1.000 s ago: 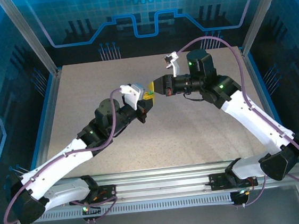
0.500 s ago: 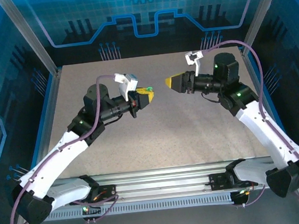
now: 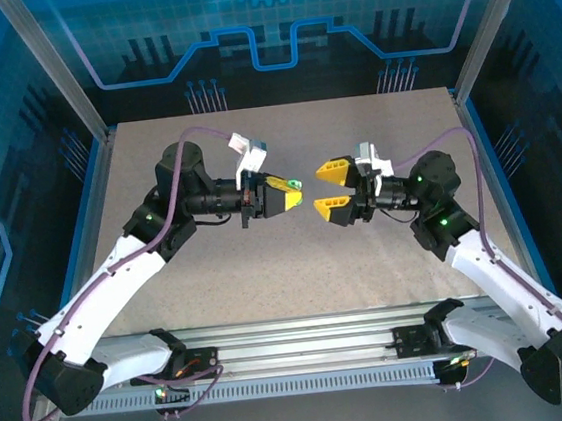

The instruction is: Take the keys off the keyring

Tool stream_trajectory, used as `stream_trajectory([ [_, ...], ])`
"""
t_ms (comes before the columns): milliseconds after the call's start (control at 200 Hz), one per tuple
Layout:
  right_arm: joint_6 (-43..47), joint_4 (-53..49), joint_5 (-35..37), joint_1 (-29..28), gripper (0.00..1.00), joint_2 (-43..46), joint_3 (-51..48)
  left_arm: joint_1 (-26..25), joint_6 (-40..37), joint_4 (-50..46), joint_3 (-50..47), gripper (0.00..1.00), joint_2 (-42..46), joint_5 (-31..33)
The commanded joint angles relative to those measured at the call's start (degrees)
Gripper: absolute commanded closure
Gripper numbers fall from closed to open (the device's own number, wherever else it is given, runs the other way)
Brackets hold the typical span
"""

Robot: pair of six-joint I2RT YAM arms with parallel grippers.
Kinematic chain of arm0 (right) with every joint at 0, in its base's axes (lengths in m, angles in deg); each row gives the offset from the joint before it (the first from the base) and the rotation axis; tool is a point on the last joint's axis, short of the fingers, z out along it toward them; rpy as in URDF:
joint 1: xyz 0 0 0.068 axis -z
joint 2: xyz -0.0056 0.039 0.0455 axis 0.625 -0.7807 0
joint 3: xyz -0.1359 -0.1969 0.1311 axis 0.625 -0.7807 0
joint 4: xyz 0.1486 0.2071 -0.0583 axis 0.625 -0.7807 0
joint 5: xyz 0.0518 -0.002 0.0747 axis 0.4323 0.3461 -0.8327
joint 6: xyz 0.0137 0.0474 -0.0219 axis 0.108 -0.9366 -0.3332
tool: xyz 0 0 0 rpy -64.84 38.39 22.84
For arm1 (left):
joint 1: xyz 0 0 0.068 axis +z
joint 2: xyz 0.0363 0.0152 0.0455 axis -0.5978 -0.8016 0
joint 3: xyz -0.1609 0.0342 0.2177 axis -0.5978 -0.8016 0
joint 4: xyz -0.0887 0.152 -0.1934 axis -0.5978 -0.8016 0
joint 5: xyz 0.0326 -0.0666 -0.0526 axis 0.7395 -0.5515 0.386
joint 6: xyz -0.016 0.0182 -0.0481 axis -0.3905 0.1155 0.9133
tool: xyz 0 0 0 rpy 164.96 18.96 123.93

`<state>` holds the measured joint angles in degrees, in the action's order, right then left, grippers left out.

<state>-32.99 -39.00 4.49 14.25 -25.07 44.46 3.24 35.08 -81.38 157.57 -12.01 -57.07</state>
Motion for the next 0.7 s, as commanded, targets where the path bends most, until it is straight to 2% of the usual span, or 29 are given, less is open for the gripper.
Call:
stream_trajectory([
  [0,8.2,4.5,0.3,-2.3,0.36,1.2,0.9,0.3,1.9,-1.5,2.2,1.0,-0.6,-6.0],
  [185,14.6,1.0,5.7,-5.7,0.44,1.2,2.5,0.4,2.2,-2.3,2.7,1.0,-0.8,-7.5],
  [370,15.8,0.8,5.7,-7.5,0.5,0.3,3.0,0.4,2.7,-2.3,2.8,1.0,-1.4,-9.0],
  [540,18.7,-2.0,8.5,-8.6,0.62,-0.7,5.9,0.3,2.8,-2.7,3.0,1.0,-2.2,-10.0],
  [695,17.0,2.3,12.9,-8.7,0.74,0.0,4.6,0.3,2.8,-2.7,2.8,1.0,-2.2,-10.1],
])
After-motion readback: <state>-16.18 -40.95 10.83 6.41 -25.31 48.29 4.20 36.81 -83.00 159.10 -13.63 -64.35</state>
